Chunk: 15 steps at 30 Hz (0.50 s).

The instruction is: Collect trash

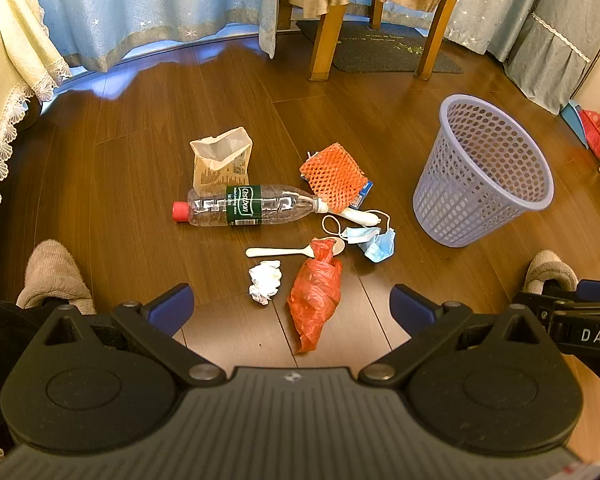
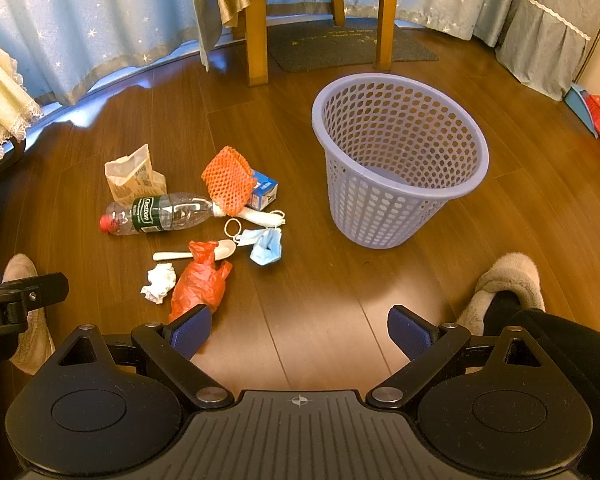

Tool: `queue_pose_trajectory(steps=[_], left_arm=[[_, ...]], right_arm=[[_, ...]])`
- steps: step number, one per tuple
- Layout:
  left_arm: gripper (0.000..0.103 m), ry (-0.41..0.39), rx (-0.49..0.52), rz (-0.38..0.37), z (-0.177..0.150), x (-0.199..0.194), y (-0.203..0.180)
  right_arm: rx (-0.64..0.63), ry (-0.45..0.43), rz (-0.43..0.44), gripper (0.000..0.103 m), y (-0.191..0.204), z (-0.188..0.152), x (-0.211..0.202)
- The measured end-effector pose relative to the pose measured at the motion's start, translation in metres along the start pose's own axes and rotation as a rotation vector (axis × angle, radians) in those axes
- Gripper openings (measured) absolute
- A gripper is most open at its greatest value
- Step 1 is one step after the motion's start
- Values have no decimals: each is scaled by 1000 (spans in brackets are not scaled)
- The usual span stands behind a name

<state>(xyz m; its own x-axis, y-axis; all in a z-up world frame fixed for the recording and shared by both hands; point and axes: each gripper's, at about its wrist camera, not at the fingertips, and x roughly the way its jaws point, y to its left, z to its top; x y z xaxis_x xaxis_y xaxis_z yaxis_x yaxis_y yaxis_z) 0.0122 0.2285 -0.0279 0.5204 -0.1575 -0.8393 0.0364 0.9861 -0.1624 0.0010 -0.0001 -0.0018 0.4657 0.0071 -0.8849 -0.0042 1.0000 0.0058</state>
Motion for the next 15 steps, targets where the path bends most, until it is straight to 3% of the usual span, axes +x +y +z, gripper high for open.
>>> queue_pose_trajectory(steps=[15], left_arm=[[102,1,1,-1,0,0,1]], right_arm=[[1,0,1,93,-1,0,0]])
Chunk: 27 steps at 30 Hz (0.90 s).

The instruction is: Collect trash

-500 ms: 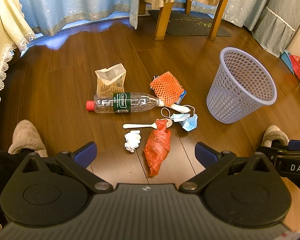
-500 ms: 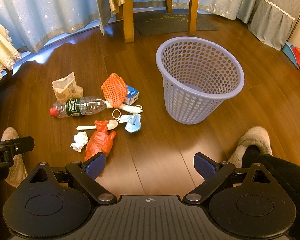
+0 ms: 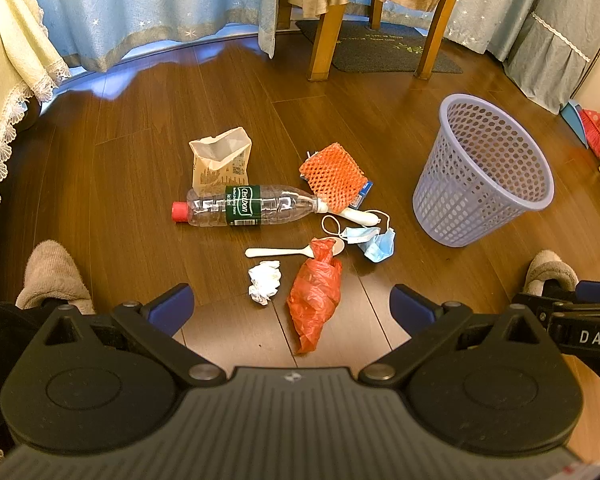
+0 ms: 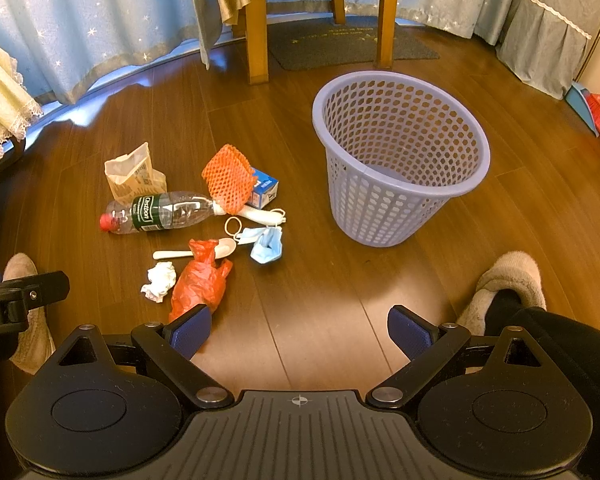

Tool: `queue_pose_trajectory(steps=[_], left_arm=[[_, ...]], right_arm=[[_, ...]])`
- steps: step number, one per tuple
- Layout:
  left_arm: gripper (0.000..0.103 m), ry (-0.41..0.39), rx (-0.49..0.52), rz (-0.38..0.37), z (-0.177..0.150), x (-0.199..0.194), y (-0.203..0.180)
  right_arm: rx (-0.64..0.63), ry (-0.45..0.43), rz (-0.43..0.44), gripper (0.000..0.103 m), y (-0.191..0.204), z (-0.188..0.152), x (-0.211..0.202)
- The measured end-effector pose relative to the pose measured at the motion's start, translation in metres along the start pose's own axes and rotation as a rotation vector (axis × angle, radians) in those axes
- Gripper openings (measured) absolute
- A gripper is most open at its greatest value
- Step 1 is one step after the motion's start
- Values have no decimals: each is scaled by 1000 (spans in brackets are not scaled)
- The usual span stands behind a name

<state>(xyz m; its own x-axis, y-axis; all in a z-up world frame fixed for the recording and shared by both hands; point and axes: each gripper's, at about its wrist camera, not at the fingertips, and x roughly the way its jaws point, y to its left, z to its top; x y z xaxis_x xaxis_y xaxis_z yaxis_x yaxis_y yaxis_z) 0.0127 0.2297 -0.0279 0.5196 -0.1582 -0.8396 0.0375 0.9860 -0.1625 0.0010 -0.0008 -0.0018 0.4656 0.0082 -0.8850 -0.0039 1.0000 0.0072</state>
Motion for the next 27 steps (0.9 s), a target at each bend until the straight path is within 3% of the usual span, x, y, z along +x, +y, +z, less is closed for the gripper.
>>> queue_pose_trajectory(steps=[27], left_arm=[[102,-6,-1,-4,2,1,2]], right_arm=[[10,11,11,93,0,-3,8]])
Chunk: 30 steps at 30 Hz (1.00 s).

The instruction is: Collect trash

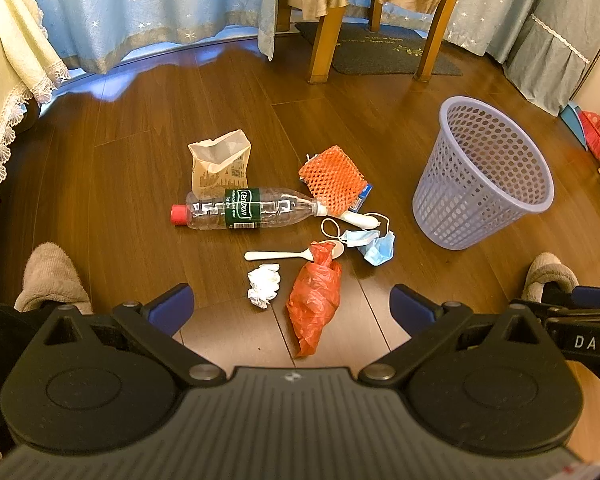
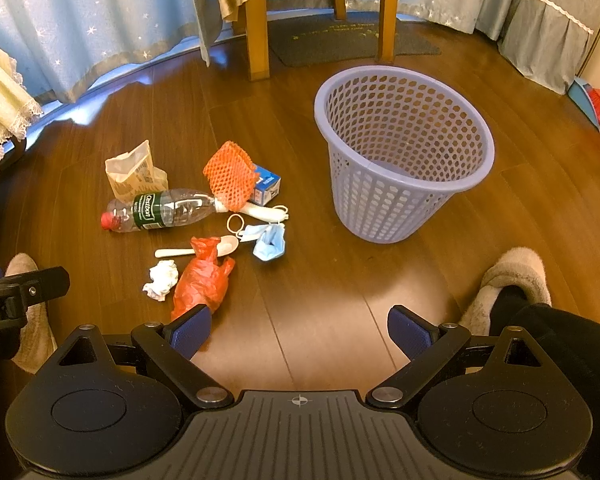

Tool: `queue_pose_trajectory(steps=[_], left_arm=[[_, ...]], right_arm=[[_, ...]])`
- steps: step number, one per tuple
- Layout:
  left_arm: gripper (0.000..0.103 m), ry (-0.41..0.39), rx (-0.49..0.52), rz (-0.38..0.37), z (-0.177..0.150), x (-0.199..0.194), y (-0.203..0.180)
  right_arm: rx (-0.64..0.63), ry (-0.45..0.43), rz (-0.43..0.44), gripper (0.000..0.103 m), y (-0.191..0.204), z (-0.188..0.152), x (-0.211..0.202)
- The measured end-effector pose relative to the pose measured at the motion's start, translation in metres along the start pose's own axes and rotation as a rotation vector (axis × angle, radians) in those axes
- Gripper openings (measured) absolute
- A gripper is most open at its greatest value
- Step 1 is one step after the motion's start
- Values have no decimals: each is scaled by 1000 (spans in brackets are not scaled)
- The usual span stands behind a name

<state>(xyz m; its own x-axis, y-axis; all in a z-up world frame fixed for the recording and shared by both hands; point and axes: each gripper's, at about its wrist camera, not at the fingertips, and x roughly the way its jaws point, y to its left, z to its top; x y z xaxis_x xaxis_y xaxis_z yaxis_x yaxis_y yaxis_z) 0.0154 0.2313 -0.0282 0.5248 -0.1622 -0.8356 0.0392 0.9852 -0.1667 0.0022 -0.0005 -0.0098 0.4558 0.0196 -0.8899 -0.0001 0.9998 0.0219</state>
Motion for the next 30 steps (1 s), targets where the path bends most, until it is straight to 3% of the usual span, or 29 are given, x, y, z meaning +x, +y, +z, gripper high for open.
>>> queue_pose_trajectory(steps=[9,15,23,27,30], left_arm=[[102,3,-11,-7,1,2,1],[102,-2,2,-16,14,7,4],[102,13,54,-60,32,22,1],[102,-4,107,-74,44,34,-2],[102,-17,145,-92,54,49,-1]], right_arm=[[2,2,14,93,-1,3,2],[-56,-62,27,93,-3,16,-3],[-253,-157,-45,93,-13,45,9],[-409,-171,-104,79,-19,55,35],[-489,-153,-115,75,-26,61,60]])
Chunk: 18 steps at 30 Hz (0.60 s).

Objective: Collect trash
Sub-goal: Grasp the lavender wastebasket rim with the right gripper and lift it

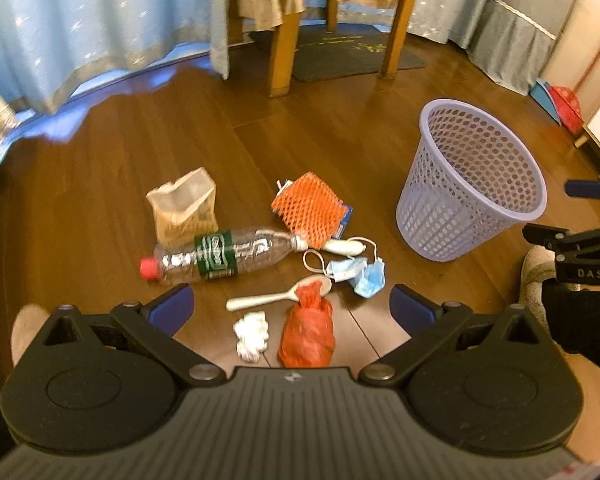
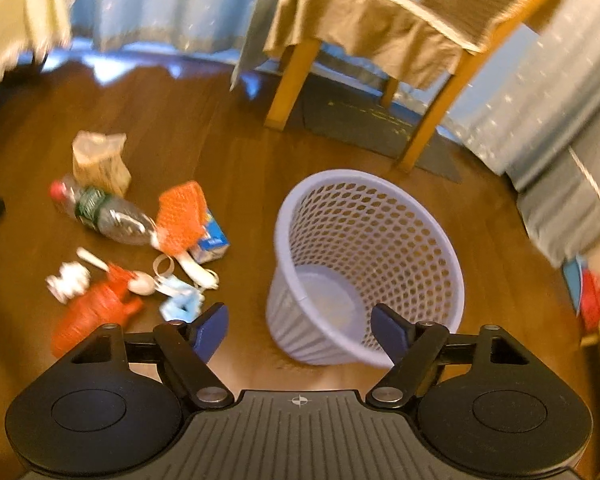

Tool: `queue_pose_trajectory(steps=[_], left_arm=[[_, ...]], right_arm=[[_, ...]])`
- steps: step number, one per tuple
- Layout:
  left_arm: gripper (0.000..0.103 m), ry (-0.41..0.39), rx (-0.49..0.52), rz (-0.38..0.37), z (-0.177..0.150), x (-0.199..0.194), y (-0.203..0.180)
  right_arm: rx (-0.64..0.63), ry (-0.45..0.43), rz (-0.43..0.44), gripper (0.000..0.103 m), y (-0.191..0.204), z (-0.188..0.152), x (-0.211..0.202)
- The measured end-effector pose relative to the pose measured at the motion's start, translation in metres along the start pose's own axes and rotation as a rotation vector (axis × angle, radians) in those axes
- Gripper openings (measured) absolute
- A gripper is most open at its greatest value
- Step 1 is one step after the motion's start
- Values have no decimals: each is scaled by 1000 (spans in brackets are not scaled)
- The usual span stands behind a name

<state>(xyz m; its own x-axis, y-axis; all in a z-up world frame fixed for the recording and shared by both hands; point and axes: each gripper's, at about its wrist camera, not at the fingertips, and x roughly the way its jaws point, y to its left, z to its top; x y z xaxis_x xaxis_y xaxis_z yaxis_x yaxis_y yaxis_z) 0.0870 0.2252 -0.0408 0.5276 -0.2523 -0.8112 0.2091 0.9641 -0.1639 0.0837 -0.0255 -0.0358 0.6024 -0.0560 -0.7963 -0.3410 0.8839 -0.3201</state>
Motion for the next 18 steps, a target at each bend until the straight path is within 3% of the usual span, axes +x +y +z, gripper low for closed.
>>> queue_pose_trajectory(steps=[7,18], left_arm=[[102,12,58,-23,11,41,15],[102,56,102,-54,1,75,32]], right_arm=[[-130,49,13,55,-5,4,62],[-220,115,13,39,1,12,119]])
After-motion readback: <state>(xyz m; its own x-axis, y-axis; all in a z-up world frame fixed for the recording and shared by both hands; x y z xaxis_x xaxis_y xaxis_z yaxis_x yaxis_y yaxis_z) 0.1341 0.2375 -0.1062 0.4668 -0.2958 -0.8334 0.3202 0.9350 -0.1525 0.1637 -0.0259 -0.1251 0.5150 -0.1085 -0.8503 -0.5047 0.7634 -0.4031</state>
